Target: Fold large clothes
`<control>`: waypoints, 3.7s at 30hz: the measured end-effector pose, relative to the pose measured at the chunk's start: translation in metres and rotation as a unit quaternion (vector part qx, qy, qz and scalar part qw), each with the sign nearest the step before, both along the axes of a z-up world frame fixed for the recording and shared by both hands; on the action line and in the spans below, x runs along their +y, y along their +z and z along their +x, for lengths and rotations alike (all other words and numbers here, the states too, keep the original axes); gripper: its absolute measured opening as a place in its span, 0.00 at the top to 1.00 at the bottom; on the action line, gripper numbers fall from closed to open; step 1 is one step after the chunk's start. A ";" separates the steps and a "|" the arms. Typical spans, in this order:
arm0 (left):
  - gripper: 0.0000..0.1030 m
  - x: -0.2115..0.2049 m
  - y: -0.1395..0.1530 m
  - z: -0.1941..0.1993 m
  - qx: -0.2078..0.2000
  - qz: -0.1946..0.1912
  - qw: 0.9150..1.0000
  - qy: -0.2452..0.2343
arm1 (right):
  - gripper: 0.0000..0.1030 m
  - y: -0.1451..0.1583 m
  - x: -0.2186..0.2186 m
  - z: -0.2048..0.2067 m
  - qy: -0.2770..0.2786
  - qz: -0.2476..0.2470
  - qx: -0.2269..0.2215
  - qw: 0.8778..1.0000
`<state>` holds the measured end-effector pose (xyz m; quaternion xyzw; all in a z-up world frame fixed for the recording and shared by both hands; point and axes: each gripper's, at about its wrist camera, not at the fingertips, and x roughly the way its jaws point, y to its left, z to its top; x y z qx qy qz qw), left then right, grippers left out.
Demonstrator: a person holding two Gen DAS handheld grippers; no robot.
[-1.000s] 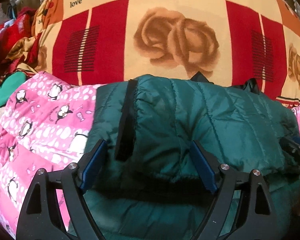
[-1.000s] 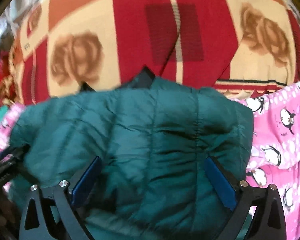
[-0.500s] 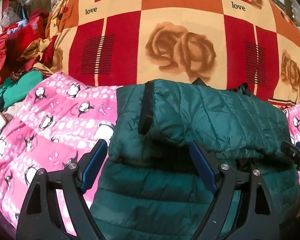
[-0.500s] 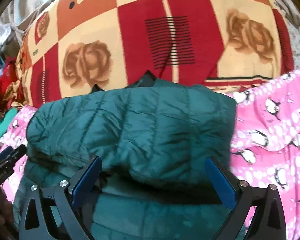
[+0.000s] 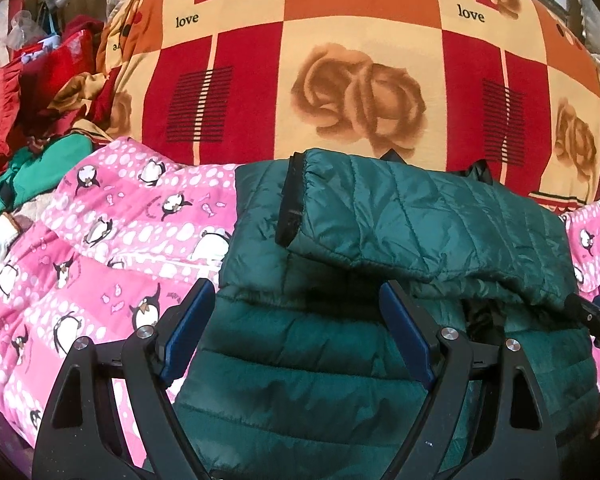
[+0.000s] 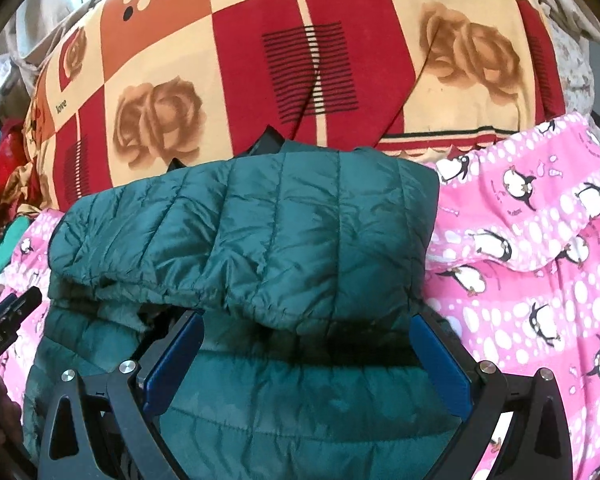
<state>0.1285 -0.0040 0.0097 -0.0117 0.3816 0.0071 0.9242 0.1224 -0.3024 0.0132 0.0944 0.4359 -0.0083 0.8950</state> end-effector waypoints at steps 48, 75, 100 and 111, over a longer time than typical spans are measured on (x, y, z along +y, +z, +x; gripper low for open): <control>0.18 0.020 -0.030 -0.093 0.031 0.013 0.999 0.000 | 0.00 -0.014 0.031 -0.109 0.037 -0.009 0.037 0.999; 0.18 0.013 -0.039 -0.121 0.042 0.029 0.999 -0.014 | 0.00 -0.024 0.039 -0.141 0.044 0.000 0.053 0.998; 0.18 0.076 -0.046 -0.139 0.091 -0.018 0.996 0.007 | 0.00 -0.018 0.042 -0.159 0.052 -0.013 0.057 0.997; 0.18 0.098 -0.053 -0.148 0.123 -0.049 0.991 0.010 | 0.00 -0.015 0.029 -0.180 0.061 -0.019 0.062 0.996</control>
